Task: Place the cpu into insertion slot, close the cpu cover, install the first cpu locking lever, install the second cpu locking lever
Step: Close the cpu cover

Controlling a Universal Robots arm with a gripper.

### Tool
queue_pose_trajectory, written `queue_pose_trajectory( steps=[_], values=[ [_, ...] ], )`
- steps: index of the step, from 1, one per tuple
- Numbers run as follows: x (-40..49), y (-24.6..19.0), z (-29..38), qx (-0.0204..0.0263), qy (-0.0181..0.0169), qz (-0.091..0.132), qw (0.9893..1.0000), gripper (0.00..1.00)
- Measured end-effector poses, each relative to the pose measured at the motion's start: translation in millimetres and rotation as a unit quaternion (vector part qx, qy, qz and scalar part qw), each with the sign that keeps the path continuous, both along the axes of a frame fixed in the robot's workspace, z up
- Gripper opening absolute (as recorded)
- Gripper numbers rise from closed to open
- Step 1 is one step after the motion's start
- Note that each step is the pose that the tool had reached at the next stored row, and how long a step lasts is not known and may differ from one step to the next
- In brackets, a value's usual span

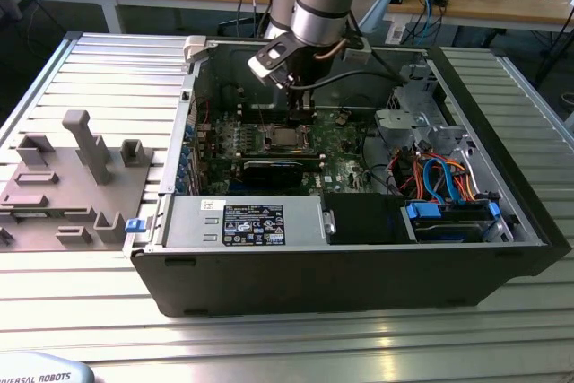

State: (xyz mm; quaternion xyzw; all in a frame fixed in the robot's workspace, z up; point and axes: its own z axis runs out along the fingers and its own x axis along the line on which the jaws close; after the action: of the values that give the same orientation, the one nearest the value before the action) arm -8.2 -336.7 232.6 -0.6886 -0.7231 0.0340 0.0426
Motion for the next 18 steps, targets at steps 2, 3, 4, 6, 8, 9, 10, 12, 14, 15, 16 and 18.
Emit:
queue_pose_trajectory(
  steps=[2, 3, 4, 6, 8, 9, 10, 12, 14, 15, 16, 18],
  values=[
    [-0.8, 0.0, -0.3, 0.0, 0.0, 0.0, 1.0, 0.11],
    [-1.5, 0.0, -0.6, 0.0, 0.0, 0.0, 1.0, 0.11],
    [-2.4, 0.0, -0.9, 0.0, 0.0, 0.0, 1.0, 0.11],
    [-3.1, 0.0, -1.1, 0.0, 0.0, 0.0, 1.0, 0.11],
    [-3.9, 0.0, -1.4, 0.0, 0.0, 0.0, 1.0, 0.11],
    [-4.4, 0.0, -1.5, 0.0, 0.0, 0.0, 1.0, 0.11],
    [-4.6, 0.0, -1.6, 0.0, 0.0, 0.0, 1.0, 0.11],
    [-5.0, 0.0, -1.8, 0.0, 0.0, 0.0, 1.0, 0.11],
    [-5.4, 0.0, -2.1, 0.0, 0.0, 0.0, 1.0, 0.11],
    [-5.6, 0.0, -2.4, 0.0, 0.0, 0.0, 1.0, 0.11],
    [-5.8, 0.0, -2.6, 0.0, 0.0, 0.0, 1.0, 0.11],
    [-6.2, 0.0, -2.9, 0.0, 0.0, 0.0, 1.0, 0.11]
  ],
)
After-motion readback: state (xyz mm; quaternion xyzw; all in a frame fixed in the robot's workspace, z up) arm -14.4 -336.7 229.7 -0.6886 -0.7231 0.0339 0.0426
